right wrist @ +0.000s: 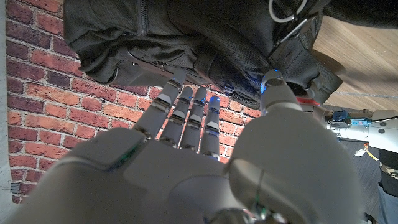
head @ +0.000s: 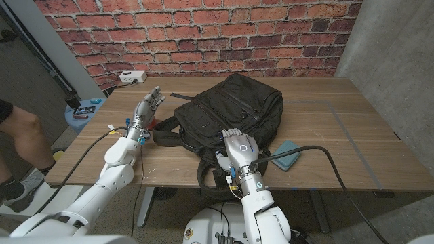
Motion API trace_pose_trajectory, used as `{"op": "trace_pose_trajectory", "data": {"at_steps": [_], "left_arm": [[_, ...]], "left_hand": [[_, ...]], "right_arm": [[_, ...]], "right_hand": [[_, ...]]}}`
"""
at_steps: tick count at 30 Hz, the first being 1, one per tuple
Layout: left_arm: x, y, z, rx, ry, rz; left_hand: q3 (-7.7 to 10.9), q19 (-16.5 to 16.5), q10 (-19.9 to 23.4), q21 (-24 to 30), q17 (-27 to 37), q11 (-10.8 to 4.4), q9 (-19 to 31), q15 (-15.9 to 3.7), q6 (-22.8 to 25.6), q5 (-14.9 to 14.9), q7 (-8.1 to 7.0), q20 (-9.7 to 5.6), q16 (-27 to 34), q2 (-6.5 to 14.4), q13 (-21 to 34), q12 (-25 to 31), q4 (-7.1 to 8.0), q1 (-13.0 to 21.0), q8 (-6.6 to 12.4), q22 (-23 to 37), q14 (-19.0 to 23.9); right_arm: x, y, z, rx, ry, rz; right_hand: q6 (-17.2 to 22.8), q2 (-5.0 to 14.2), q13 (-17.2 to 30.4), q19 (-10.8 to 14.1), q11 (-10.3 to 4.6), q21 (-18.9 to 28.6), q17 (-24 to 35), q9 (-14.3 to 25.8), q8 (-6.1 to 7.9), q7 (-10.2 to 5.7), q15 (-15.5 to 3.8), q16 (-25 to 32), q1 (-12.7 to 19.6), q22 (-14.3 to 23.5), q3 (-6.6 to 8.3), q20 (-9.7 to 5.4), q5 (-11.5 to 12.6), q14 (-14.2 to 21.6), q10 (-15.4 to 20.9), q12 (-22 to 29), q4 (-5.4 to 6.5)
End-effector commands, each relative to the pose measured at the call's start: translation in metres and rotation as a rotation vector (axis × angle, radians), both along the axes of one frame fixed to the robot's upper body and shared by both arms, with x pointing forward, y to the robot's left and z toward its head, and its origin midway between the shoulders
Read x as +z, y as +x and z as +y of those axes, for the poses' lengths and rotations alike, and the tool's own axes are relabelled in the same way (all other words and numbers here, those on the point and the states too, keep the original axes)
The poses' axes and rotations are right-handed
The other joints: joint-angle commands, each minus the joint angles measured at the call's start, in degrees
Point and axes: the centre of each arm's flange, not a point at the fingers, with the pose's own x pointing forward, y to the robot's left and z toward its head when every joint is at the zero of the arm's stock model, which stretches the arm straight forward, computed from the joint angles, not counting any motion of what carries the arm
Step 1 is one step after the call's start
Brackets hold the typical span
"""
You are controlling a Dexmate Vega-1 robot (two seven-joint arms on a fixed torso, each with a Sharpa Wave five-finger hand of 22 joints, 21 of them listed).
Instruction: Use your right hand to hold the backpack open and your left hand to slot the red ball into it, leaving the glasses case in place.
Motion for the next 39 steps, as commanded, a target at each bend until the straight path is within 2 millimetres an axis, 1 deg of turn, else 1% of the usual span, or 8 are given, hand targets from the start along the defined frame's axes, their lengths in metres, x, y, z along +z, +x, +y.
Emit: {"op": "trace_pose_trajectory", "data": {"at_steps": [1, 11, 15, 16, 18, 28, 33, 39], "left_arm": [[-0.001, 0.002, -0.005, 0.004, -0.009, -0.004], [-0.005, 0.001, -0.006, 0.002, -0.016, -0.005], [-0.007, -0.001, -0.008, -0.003, -0.016, -0.007], [-0.007, -0.001, -0.008, -0.006, -0.017, -0.007], [-0.009, -0.003, -0.007, -0.004, -0.017, -0.007], [-0.017, -0.008, -0.005, -0.010, -0.015, 0.001], [-0.020, -0.010, -0.004, -0.012, -0.016, 0.000], [-0.022, -0.011, -0.005, -0.012, -0.019, -0.003]], "left_hand": [[0.38, 0.39, 0.35, -0.15, 0.20, 0.21, 0.24, 0.15, 0.28, -0.02, 0.20, 0.08, -0.18, -0.23, 0.26, -0.11, 0.08, -0.32, 0.11, 0.26, 0.26], [0.50, 0.48, 0.39, -0.35, 0.19, 0.25, 0.24, 0.15, 0.33, -0.02, 0.26, 0.13, -0.20, -0.21, 0.26, -0.10, 0.01, -0.33, 0.12, 0.27, 0.26], [0.56, 0.49, 0.32, -0.47, 0.18, 0.19, 0.24, 0.14, 0.32, -0.03, 0.27, 0.05, -0.21, -0.22, 0.26, -0.13, -0.04, -0.33, 0.11, 0.27, 0.27], [0.56, 0.50, 0.31, -0.48, 0.18, 0.19, 0.24, 0.15, 0.34, -0.03, 0.23, 0.06, -0.20, -0.22, 0.26, -0.13, -0.05, -0.33, 0.12, 0.27, 0.29], [0.58, 0.52, 0.33, -0.51, 0.18, 0.24, 0.24, 0.15, 0.33, -0.03, 0.23, 0.07, -0.21, -0.22, 0.26, -0.13, -0.06, -0.33, 0.12, 0.27, 0.28], [0.68, 0.62, 0.37, -0.74, 0.17, 0.25, 0.24, 0.10, 0.38, -0.04, 0.25, 0.13, -0.21, -0.24, 0.26, -0.11, -0.13, -0.36, 0.13, 0.28, 0.31], [0.73, 0.67, 0.38, -0.85, 0.17, 0.25, 0.24, 0.15, 0.38, -0.05, 0.27, 0.12, -0.21, -0.24, 0.26, -0.12, -0.16, -0.38, 0.12, 0.28, 0.31], [0.81, 0.73, 0.40, -0.98, 0.16, 0.28, 0.24, 0.14, 0.51, -0.06, 0.27, 0.10, -0.23, -0.23, 0.26, -0.11, -0.22, -0.37, 0.17, 0.28, 0.31]], "right_arm": [[0.003, 0.004, 0.000, 0.028, -0.001, -0.004], [0.006, 0.001, 0.001, 0.065, -0.004, -0.002], [0.005, -0.001, 0.002, 0.072, 0.001, 0.003], [0.006, -0.002, 0.002, 0.076, 0.002, 0.005], [0.005, -0.002, 0.003, 0.084, 0.005, 0.012], [0.004, -0.004, 0.010, 0.114, 0.011, 0.010], [0.001, -0.002, 0.011, 0.118, 0.019, 0.003], [0.000, 0.000, 0.013, 0.130, 0.022, -0.020]], "right_hand": [[0.35, -0.11, 0.36, 0.57, 0.24, 0.09, 0.21, 0.33, -0.18, 0.03, -2.82, 0.42, 0.70, 0.12, 0.16, -0.05, 0.14, 0.62, 0.42, 0.35, 0.40], [0.49, 0.06, 0.67, 0.78, 0.68, 0.09, 0.45, 0.36, -0.26, 0.39, -2.27, 0.55, 0.68, 0.13, 0.00, 0.22, 0.04, 0.68, 0.52, 0.52, 0.62], [0.53, 0.11, 0.82, 0.81, 1.13, 0.06, 0.55, 0.38, -0.31, 0.69, -2.23, 0.63, 0.67, 0.13, -0.08, 0.31, -0.03, 0.77, 0.43, 0.54, 0.70], [0.43, 0.13, 0.88, 0.79, 1.44, 0.04, 0.60, 0.39, -0.37, 0.70, -2.23, 0.64, 0.61, 0.13, -0.14, 0.36, -0.07, 0.74, 0.31, 0.50, 0.75], [0.31, 0.17, 0.94, 0.74, 1.53, 0.01, 0.65, 0.39, -0.44, 0.81, -1.99, 0.63, 0.57, 0.13, -0.18, 0.45, -0.10, 0.66, 0.24, 0.49, 0.80], [0.04, 0.27, 1.16, 0.58, 1.36, -0.09, 0.80, 0.41, -0.63, 0.86, -1.80, 0.59, 0.49, 0.14, -0.33, 0.68, -0.19, 0.38, -0.10, 0.42, 0.92], [0.14, 0.32, 1.29, 0.57, 1.18, -0.11, 0.87, 0.42, -0.62, 0.79, -1.77, 0.62, 0.52, 0.15, -0.39, 0.72, -0.22, 0.38, 0.01, 0.50, 0.93], [1.00, 0.36, 1.58, 0.74, 0.76, -0.08, 1.00, 0.45, -0.38, 0.71, -2.02, 0.92, 0.72, 0.16, -0.50, 0.65, -0.26, 0.99, 1.11, 1.04, 0.86]]}}
